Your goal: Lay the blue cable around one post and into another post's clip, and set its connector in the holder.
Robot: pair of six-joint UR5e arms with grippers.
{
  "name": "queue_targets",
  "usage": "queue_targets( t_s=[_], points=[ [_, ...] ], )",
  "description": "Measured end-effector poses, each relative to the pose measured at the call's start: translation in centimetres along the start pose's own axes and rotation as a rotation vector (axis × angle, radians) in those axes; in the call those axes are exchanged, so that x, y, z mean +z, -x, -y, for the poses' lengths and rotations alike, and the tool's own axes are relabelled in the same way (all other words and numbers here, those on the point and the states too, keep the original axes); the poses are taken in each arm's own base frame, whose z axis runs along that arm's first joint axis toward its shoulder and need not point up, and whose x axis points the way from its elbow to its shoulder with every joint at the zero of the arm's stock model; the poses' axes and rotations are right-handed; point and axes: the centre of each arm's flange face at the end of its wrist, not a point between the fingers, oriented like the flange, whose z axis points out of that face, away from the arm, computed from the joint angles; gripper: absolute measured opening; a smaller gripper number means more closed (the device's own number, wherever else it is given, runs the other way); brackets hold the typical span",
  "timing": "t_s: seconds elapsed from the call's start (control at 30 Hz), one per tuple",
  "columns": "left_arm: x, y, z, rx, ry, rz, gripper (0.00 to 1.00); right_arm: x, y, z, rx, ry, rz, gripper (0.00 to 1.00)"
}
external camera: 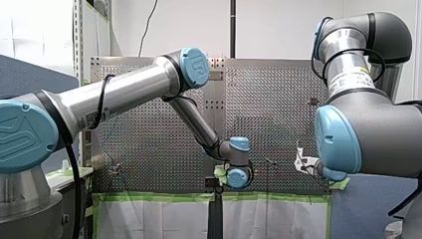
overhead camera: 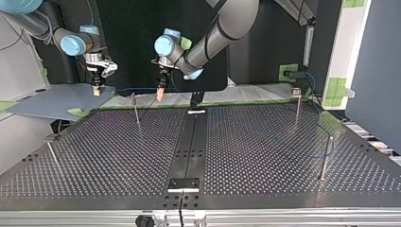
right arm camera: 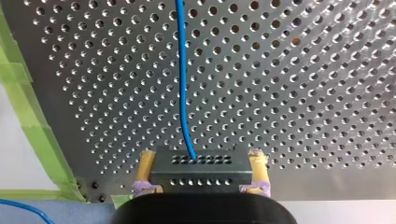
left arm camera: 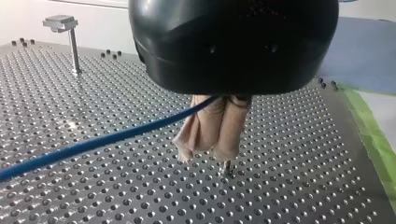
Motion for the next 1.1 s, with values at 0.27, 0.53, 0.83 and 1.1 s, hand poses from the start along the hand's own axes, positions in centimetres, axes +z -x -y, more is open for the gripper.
queue_targets(
  t_s=[0.27, 0.53, 0.83, 1.1],
  points=[
    [-0.1, 0.0, -0.3, 0.0, 0.022, -0.003, 0.0, -0.1, 0.2, 0.1, -0.005, 0.005, 0.011, 0.0],
    [-0.3, -0.2, -0.3, -0.011, 0.029, -0.018, 0.0, -0.3, 0.4, -0.4, 0.008, 0.037, 0.032, 0.0],
    [0.0, 0.0, 0.1, -0.029, -0.011, -0.002, 0.0, -0.2, 0.2, -1.7, 0.024, 0.073, 0.017, 0.0],
    [0.5, 0.3, 0.4, -0.051, -0.036, 0.017, 0.0, 0.0, 0.0, -2.3, 0.028, 0.08, -0.011, 0.0]
  ],
)
